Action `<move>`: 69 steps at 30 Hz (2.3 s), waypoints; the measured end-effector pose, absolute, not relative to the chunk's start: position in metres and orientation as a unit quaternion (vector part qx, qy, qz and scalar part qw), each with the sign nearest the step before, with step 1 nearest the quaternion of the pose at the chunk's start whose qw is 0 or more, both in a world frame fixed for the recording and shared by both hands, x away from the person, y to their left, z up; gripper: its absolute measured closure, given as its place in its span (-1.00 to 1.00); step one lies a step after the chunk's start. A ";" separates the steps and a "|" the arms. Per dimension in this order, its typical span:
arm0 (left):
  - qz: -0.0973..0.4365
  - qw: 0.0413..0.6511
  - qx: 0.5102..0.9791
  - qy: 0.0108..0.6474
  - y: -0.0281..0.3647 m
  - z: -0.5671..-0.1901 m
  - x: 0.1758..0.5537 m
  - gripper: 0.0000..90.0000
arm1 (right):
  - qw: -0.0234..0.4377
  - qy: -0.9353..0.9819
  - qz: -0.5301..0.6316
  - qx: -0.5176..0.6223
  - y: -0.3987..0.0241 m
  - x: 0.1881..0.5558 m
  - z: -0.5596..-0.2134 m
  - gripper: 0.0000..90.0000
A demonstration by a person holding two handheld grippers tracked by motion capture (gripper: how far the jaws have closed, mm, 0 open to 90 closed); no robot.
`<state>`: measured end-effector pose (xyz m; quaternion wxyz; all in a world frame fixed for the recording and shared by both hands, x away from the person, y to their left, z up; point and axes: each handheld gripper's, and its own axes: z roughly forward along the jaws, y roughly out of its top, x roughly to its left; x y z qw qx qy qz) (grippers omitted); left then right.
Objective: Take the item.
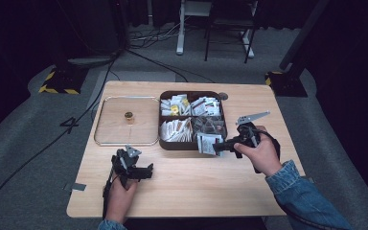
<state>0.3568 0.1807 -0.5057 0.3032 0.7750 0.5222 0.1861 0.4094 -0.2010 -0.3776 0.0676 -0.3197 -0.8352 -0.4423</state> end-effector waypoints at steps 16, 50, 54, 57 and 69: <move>0.187 0.303 0.775 0.522 0.181 -0.506 0.357 -0.99 | 0.114 -0.835 -0.413 -0.345 -0.212 0.391 -0.433 0.91; 0.186 0.303 0.775 0.522 0.181 -0.506 0.357 -0.99 | 0.090 -0.845 -0.376 -0.370 -0.213 0.385 -0.468 0.15; 0.186 0.303 0.775 0.522 0.181 -0.506 0.357 -0.99 | 0.031 -0.850 -0.364 -0.379 -0.216 0.387 -0.462 0.11; 0.186 0.303 0.775 0.522 0.181 -0.506 0.357 -0.99 | 0.021 -0.848 -0.367 -0.383 -0.218 0.387 -0.459 0.10; 0.186 0.303 0.775 0.522 0.181 -0.506 0.357 -0.99 | -0.015 -0.832 -0.400 -0.385 -0.238 0.389 -0.442 0.04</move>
